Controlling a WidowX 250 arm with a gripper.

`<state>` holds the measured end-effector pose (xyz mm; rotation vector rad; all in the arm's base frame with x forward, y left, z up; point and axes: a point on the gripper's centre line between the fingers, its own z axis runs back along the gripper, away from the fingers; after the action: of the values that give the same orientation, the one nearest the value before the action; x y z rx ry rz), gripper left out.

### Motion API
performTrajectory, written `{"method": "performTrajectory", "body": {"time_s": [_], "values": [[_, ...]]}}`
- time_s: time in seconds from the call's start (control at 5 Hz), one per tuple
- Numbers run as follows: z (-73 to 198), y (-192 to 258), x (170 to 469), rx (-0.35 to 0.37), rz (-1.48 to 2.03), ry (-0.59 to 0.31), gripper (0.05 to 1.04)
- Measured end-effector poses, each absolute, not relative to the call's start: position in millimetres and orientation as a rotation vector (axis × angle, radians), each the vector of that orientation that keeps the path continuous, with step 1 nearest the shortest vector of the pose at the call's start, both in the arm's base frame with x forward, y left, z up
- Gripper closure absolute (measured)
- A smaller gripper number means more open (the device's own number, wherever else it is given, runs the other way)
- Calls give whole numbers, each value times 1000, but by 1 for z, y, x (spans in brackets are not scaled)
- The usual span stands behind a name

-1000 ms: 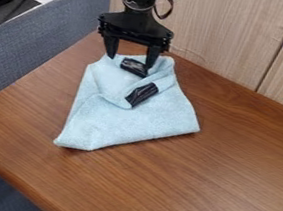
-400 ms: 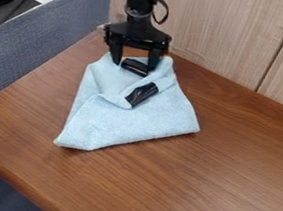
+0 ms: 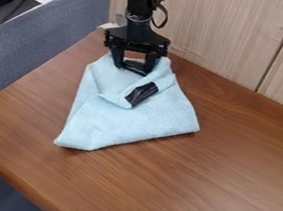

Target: Fold the cloth from top left to bottom right

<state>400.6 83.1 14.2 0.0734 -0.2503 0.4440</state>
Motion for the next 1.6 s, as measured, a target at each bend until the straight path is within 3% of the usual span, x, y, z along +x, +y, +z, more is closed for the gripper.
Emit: {"method": "performTrajectory", "body": {"time_s": [0.6,0.8,1.4,1.6], "values": [[15,85,397,87,449,-256,731],[28,86,398,87,452,-279,813],[90,80,383,87,482,-401,932],[110,51,366,77,439,-435,961]]}}
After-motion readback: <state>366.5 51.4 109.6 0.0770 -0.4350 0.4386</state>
